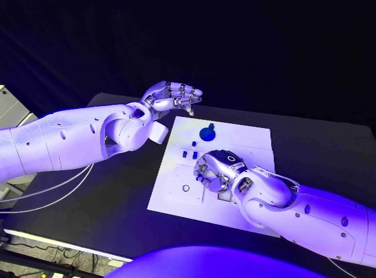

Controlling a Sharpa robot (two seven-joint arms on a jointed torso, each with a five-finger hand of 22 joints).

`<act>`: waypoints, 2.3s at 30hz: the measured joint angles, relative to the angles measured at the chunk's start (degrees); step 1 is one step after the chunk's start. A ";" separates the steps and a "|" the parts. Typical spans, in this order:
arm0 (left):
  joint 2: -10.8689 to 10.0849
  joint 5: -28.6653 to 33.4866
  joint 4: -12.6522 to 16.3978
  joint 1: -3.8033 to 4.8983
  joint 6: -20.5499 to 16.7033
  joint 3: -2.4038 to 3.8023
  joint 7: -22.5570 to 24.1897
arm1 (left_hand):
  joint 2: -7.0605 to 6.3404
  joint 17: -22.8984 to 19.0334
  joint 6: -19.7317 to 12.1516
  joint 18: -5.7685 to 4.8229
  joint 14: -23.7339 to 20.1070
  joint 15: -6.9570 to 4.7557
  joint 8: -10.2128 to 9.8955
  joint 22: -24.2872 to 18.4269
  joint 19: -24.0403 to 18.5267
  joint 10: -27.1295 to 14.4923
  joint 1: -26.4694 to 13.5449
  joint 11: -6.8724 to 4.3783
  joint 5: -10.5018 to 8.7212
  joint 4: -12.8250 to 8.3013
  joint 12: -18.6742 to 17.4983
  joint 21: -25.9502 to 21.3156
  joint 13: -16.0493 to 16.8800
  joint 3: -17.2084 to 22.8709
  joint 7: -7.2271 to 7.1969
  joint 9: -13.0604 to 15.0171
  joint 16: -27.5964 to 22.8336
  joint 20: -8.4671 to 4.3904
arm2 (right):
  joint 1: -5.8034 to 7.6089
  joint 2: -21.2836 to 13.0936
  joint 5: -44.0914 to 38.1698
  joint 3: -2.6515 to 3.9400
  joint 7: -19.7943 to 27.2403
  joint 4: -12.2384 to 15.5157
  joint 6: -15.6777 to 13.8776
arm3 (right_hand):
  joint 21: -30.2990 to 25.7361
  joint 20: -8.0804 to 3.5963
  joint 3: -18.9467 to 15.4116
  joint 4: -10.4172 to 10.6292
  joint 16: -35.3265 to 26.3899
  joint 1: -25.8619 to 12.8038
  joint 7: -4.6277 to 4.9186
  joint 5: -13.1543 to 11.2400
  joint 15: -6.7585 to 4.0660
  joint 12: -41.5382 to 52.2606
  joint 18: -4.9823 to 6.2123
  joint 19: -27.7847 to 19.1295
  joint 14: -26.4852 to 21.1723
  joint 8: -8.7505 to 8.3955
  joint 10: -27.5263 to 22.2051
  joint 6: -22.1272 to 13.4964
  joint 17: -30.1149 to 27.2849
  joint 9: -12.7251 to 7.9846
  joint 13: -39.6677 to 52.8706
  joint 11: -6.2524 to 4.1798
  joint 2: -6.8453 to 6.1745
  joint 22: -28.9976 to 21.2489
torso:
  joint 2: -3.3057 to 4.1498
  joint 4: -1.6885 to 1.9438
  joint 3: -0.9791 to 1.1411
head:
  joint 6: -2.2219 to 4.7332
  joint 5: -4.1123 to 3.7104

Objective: Assemble the parts on the task board

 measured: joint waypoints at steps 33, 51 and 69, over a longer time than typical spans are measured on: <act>-0.16 0.00 0.05 0.00 0.03 0.00 -0.04 | 0.30 -0.11 -0.21 0.00 0.00 0.00 0.00 -0.08 0.00 -0.21 0.30 -0.22 0.00 0.00 0.00 -0.36 -0.13 0.00 0.21 -0.05 0.00 0.00 | -0.07 -1.34 -1.53 -0.59 -1.07 1.09 0.00 | -14.79 2.42 -6.28 -1.13 -3.19 -5.79 1.65 1.77 2.16 -1.23 1.38 -1.93 -0.10 -4.04 -11.54 -7.03 -6.82 -0.55 -3.68 -0.33 -2.83 -0.02 | -0.01 -0.04 0.04 | 0.30 -0.48; -0.45 0.00 -0.27 0.00 0.10 -0.05 -0.11 | 0.30 -0.10 -0.21 0.00 0.00 0.00 -0.22 -0.07 0.00 -0.43 0.30 0.00 0.00 0.00 0.00 -0.36 -0.19 0.00 0.21 -0.04 -0.22 0.00 | 6.55 -15.99 6.25 1.63 0.84 8.75 -1.64 | -16.66 2.28 -17.97 3.15 -2.02 0.07 1.38 3.02 2.34 6.96 1.39 -1.18 -0.29 -6.86 -15.23 -6.89 -6.53 -2.26 -5.37 -0.40 -0.42 0.01 | -0.14 -0.24 0.04 | 1.85 -2.40; -0.52 -0.03 -0.27 -0.01 0.20 -0.16 -0.11 | 0.30 -0.16 -0.21 0.00 0.00 0.00 -0.21 -0.07 0.00 -0.42 0.30 0.00 -0.01 0.00 0.00 -0.36 -0.18 0.00 0.21 -0.10 -0.22 0.00 | 7.97 -15.34 8.08 1.66 0.81 3.63 7.90 | -17.76 2.80 -23.80 5.34 -2.23 2.50 -0.21 3.47 2.54 8.61 1.38 -1.73 -0.09 -8.22 -17.41 -7.59 -7.08 -2.88 -6.69 -0.04 -0.56 0.00 | -0.01 -0.02 0.07 | 2.24 -3.10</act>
